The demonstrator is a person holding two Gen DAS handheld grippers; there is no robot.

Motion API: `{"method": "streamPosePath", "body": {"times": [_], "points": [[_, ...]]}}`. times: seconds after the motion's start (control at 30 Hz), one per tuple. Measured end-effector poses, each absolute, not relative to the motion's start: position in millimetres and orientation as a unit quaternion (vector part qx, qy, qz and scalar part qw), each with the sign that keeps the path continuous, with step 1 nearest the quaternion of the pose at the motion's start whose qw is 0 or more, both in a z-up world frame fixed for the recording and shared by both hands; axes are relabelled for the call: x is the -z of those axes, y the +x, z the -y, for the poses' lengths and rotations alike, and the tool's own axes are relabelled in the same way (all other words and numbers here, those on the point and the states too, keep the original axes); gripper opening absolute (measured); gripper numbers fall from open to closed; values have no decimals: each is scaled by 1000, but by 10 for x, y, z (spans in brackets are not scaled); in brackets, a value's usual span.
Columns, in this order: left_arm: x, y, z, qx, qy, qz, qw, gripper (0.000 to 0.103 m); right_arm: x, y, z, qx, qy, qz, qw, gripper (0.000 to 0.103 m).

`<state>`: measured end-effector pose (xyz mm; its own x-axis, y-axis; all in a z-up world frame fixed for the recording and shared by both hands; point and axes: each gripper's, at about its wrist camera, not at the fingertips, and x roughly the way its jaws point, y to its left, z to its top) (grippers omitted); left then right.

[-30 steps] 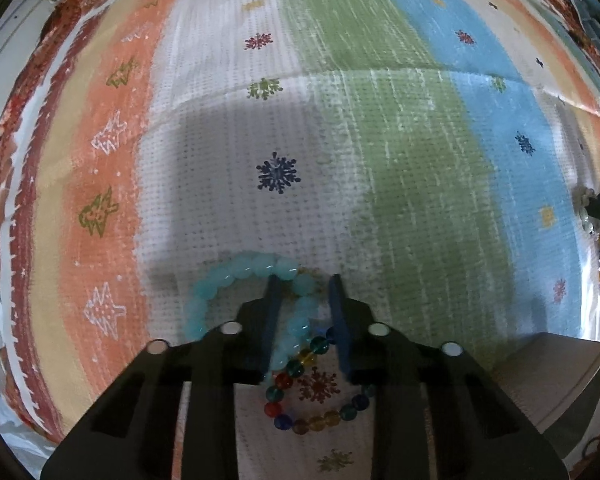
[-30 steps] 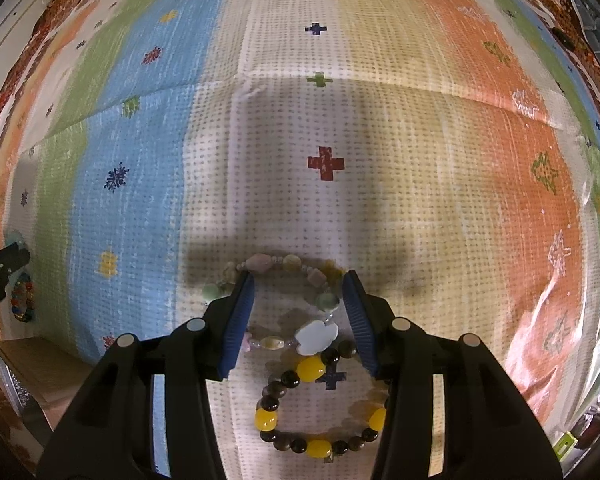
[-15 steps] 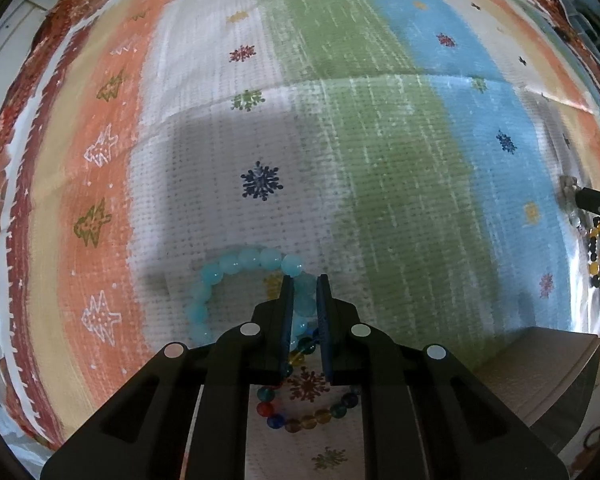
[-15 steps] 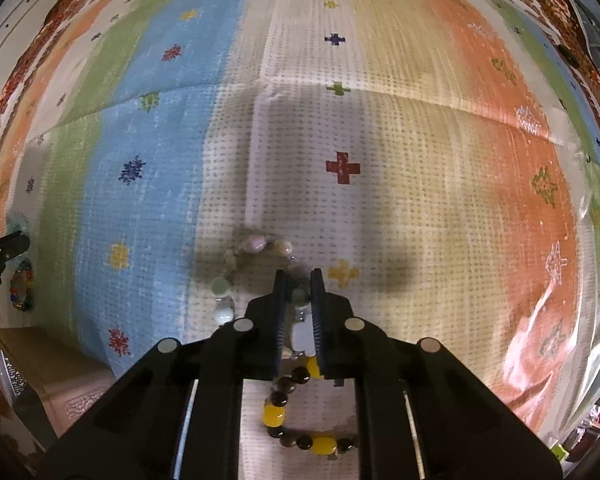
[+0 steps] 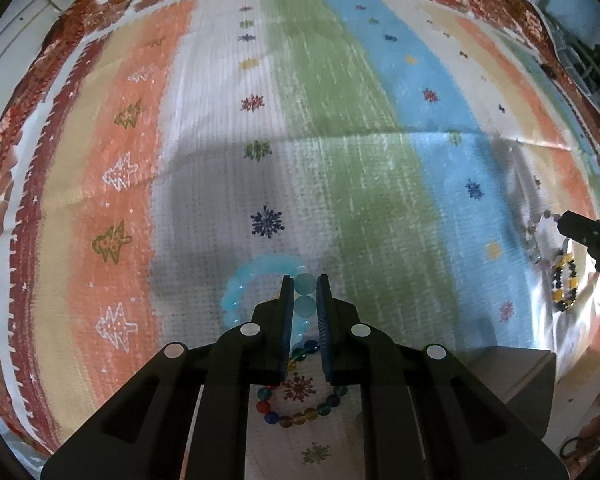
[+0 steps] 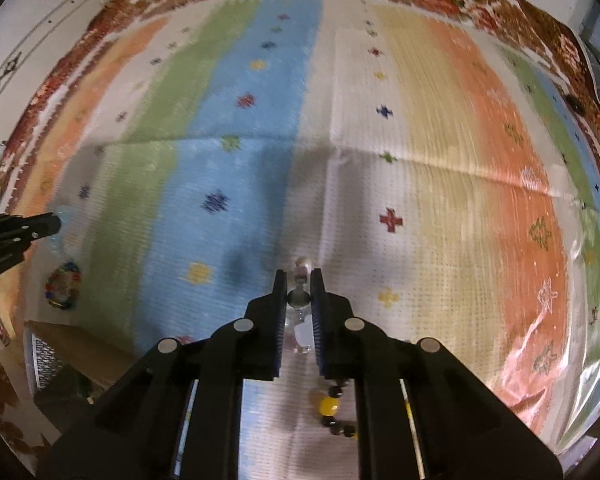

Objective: Organize jewelry
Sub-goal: 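Lift and carry the light-blue and pastel bracelets over the silver tin with both tools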

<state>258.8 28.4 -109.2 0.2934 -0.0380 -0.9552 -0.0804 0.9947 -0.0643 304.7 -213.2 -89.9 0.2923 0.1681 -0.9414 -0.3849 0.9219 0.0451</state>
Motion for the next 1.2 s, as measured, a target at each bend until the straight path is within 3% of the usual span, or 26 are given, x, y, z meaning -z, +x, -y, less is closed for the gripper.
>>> {"method": "streamPosePath", "body": {"times": [1.2], "points": [[371, 2151, -102, 30, -103, -485, 868, 11, 83, 2446, 1654, -303, -18, -452, 839, 13]]}}
